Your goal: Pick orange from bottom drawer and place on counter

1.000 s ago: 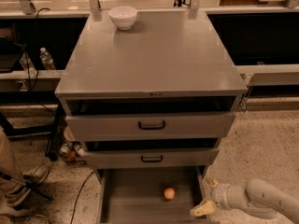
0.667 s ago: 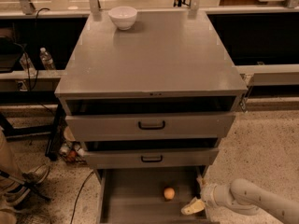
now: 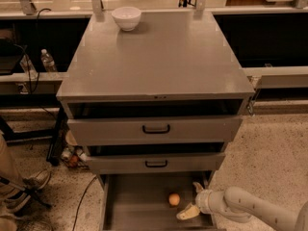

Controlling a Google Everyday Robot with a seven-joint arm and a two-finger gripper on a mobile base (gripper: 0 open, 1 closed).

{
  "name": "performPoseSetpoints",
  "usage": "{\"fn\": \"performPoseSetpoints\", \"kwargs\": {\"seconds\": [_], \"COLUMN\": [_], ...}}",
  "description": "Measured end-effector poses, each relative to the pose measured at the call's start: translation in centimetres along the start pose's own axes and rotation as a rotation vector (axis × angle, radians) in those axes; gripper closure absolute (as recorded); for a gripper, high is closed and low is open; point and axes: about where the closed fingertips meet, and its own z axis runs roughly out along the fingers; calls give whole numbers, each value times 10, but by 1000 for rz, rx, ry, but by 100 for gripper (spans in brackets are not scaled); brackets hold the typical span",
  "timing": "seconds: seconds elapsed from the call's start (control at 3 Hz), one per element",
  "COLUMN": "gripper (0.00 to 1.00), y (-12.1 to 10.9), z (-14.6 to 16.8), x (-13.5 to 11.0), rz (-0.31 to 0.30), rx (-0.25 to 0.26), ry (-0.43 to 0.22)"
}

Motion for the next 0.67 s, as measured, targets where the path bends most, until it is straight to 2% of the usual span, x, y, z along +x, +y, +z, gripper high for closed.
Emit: {"fn": "performPoseSetpoints", "kwargs": {"seconds": [0.67], "gripper": [0], "y": [-2], "z": [53], "x": [-1], "rz": [-44], "rx": [38], "ry": [-12]}}
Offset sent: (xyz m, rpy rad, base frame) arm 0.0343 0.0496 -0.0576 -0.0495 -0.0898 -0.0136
